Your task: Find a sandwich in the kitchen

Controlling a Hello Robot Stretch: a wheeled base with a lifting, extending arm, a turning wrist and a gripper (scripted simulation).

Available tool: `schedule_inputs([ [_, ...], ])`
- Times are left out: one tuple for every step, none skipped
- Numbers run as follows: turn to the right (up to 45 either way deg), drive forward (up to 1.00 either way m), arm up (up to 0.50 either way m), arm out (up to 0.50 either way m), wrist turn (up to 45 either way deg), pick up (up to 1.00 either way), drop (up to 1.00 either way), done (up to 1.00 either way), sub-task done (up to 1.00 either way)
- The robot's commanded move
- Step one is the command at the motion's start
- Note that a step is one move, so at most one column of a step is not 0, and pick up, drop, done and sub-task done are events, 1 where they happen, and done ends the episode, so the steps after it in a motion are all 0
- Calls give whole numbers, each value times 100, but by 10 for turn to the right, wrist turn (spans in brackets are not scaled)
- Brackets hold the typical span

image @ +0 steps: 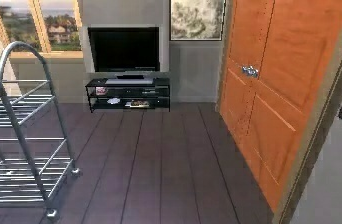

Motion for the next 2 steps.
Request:
schedule_inputs([
  [0,100,0,0,0,0,0,0,0],
  [-30,0,0,0,0,0,0,0,0],
])
